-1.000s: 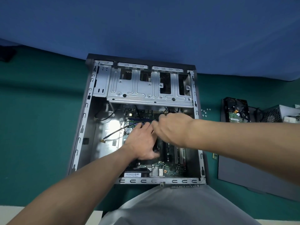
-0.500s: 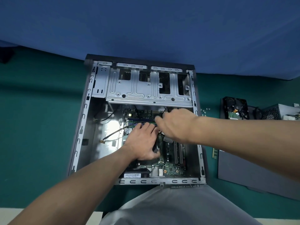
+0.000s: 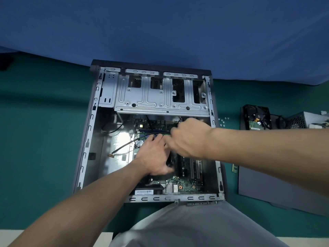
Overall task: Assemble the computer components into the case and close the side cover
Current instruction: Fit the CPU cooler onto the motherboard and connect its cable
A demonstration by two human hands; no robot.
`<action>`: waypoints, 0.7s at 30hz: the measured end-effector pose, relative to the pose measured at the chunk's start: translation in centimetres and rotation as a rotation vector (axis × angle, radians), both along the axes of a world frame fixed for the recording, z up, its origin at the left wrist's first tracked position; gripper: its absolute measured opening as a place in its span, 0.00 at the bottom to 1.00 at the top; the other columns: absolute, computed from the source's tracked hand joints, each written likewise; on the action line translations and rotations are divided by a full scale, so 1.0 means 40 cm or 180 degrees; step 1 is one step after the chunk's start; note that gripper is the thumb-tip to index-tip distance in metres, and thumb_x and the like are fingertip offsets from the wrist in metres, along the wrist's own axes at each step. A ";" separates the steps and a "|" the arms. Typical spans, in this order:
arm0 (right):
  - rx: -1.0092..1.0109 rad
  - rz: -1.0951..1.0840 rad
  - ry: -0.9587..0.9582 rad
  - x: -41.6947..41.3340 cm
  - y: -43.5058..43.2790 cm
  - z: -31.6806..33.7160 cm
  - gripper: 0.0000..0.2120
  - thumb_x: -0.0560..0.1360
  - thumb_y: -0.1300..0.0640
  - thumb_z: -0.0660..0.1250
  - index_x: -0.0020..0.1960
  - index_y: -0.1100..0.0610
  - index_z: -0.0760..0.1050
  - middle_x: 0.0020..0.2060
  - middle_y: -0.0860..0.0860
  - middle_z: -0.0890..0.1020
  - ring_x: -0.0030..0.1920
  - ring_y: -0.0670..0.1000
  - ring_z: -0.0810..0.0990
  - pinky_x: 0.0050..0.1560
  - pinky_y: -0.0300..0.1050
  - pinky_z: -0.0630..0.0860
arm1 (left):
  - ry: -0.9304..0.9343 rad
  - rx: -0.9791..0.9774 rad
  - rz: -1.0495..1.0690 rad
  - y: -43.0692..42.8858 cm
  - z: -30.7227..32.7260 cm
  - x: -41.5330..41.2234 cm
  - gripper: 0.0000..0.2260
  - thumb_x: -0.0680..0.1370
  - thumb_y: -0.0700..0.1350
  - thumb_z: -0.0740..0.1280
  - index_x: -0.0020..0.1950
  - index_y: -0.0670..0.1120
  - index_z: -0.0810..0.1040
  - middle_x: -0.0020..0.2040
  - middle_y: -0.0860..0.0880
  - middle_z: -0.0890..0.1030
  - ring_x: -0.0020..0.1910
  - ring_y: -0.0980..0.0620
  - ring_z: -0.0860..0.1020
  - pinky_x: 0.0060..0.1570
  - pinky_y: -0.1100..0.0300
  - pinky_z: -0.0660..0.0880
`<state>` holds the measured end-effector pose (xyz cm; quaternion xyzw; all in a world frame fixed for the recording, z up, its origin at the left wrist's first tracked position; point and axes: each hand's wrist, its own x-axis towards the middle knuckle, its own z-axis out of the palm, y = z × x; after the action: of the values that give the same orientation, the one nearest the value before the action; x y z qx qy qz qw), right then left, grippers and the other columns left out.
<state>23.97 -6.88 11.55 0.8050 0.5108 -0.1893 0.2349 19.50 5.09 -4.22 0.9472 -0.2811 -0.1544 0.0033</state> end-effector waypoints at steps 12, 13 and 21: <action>-0.0210 -0.2245 0.0812 0.036 0.040 0.001 0.05 0.78 0.61 0.59 0.54 0.60 0.69 0.41 0.54 0.75 0.40 0.56 0.71 0.35 0.47 0.68 | -0.0133 -0.0062 -0.0013 0.001 -0.002 0.004 0.40 0.68 0.71 0.52 0.65 0.41 0.70 0.61 0.41 0.74 0.60 0.44 0.69 0.63 0.45 0.65; -0.0367 -0.1685 0.0520 0.024 0.037 0.008 0.10 0.79 0.61 0.58 0.60 0.60 0.66 0.42 0.54 0.75 0.39 0.55 0.70 0.31 0.47 0.65 | -0.0102 -0.0040 -0.0016 0.001 -0.001 0.004 0.41 0.68 0.71 0.52 0.66 0.41 0.71 0.62 0.41 0.73 0.61 0.44 0.69 0.64 0.45 0.64; 0.0255 -0.1378 0.0354 -0.003 -0.008 -0.013 0.10 0.79 0.58 0.56 0.51 0.59 0.74 0.49 0.59 0.80 0.48 0.61 0.79 0.39 0.48 0.69 | -0.0120 -0.0008 -0.0012 0.001 0.008 0.002 0.39 0.70 0.70 0.54 0.68 0.41 0.66 0.62 0.42 0.72 0.60 0.44 0.68 0.62 0.46 0.65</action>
<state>23.84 -7.21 11.02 0.8929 0.3455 -0.2589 0.1281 19.57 5.13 -3.89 0.9494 -0.2831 -0.1362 -0.0011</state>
